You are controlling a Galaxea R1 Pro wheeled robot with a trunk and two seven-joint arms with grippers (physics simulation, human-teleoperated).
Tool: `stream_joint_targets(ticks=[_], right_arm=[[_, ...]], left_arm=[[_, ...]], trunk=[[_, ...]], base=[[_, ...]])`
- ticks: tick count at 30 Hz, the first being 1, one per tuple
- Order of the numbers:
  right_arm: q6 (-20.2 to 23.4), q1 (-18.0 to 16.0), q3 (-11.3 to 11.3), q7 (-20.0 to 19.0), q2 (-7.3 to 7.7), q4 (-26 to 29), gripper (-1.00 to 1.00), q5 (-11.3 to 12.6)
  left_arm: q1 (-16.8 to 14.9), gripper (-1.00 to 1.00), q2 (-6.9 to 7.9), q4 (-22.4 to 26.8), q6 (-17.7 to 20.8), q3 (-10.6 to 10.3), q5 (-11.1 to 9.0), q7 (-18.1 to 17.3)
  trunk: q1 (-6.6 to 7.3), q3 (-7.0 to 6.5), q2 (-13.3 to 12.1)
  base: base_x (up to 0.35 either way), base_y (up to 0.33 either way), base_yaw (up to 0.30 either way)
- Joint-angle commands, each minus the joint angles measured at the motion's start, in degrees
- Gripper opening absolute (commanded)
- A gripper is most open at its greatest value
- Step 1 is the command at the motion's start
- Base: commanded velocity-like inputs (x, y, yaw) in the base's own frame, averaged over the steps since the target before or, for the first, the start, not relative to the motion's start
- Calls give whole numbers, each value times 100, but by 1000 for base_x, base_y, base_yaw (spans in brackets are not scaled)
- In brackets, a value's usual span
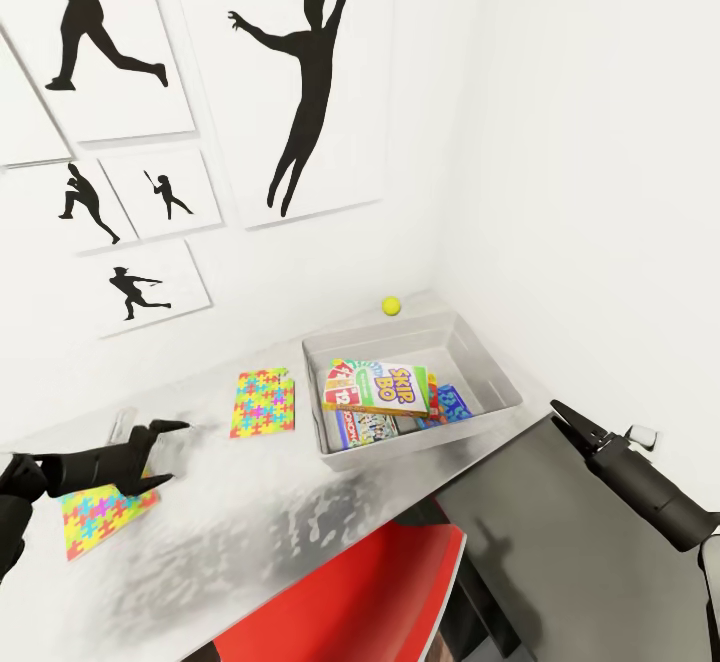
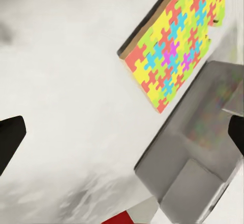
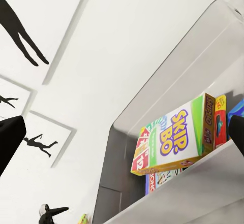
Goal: Put all the toys in the child's room - the three board games (two on the bed and one on the table), the two jigsaw puzzles on the table, and the tennis ball on the table - inside the toy box on the table in the child's room.
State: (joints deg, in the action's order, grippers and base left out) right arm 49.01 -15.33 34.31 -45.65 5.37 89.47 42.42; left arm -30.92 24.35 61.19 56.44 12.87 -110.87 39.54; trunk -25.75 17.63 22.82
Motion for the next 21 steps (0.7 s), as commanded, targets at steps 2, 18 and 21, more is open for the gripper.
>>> stream_joint_targets(ticks=[2, 18, 21], right_arm=[[29, -5, 6, -14, 0, 1, 100, 3], [29, -5, 14, -14, 0, 3, 100, 3], [29, -5, 14, -14, -1, 5, 100, 3]], left_arm=[[-2, 100, -3, 6, 18, 58, -60, 60], [-12, 100, 39, 54, 124, 130, -26, 226], [-26, 100, 48, 55, 123, 142, -25, 480]], trunk=[[-3, 10, 10], [-3, 10, 10], [-3, 10, 10]], base=[[0, 0, 0], [0, 0, 0], [0, 0, 0]])
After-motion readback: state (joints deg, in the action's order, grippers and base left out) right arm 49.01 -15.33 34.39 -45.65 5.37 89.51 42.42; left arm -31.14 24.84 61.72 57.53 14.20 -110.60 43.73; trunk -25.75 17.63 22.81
